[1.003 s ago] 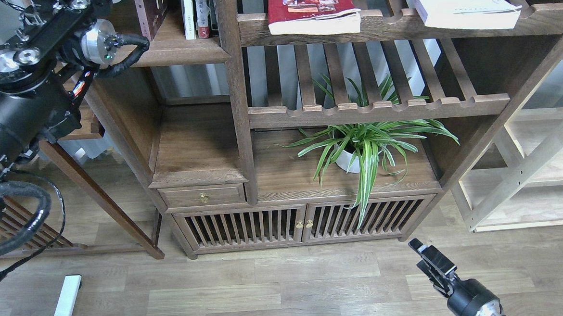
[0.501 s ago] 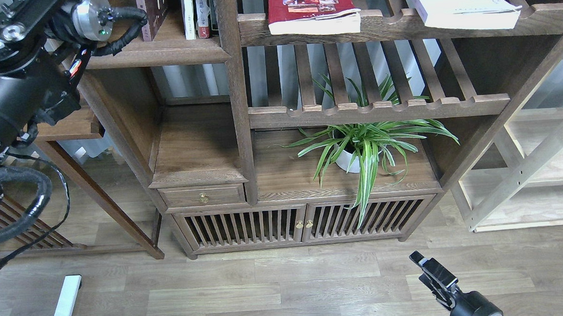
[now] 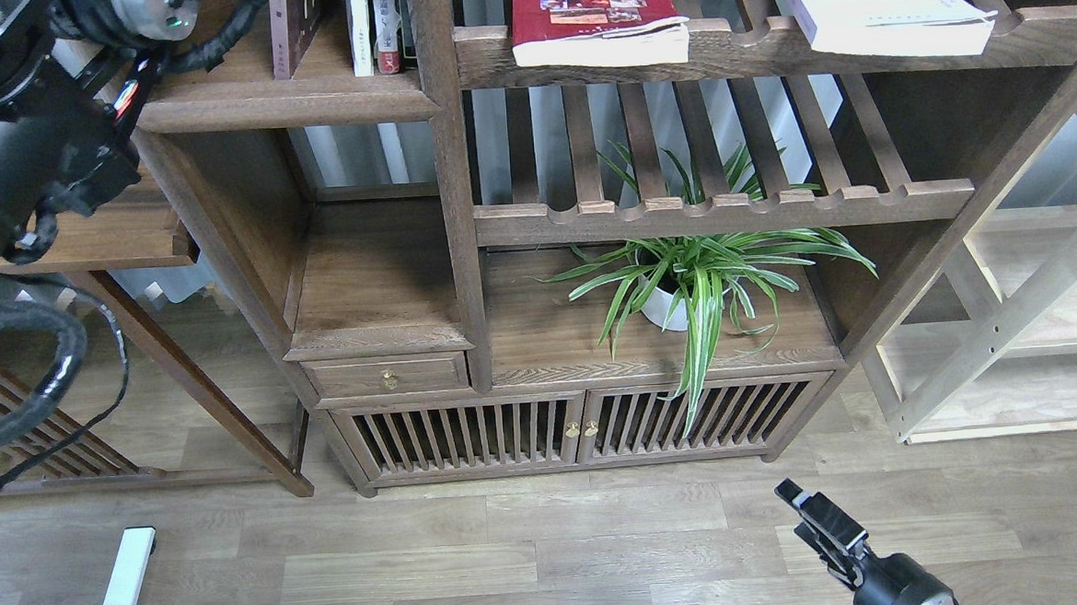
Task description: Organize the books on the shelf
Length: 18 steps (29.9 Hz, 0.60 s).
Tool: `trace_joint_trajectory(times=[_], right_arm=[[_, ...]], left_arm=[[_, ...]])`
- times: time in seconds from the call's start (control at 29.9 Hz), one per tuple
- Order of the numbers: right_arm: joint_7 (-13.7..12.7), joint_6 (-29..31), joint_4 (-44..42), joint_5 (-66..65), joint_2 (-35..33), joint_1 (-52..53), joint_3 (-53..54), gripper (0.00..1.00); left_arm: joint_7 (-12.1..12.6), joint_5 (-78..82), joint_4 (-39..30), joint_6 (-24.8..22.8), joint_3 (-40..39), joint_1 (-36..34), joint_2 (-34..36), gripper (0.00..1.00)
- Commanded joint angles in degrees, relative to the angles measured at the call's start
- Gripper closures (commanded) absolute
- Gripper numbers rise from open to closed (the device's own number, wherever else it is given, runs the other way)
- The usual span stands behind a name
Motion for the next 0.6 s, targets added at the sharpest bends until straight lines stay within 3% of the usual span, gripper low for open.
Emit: trace_joint_trajectory(times=[0.0,0.3,0.57], right_arm=[[0.1,0.0,0.1,0.2,0.0,0.5,0.9,0.01],[0.1,0.0,1.3,0.6,-0.3,2.8,7.5,0.01],[0.1,0.0,4.6,9.4,-0.8,2.5,11.3,0.03]], left_arm=[[-1.6,-2.1,-0.3,-6.2,0.3,0.1,0.6,0.09],[-3.8,-7.0,-11.0,-9.1,-2.5,2.3,2.6,0.02],[-6.5,-9.1,-25.9,-21.1,-4.1,12.1,13.6,0.01]])
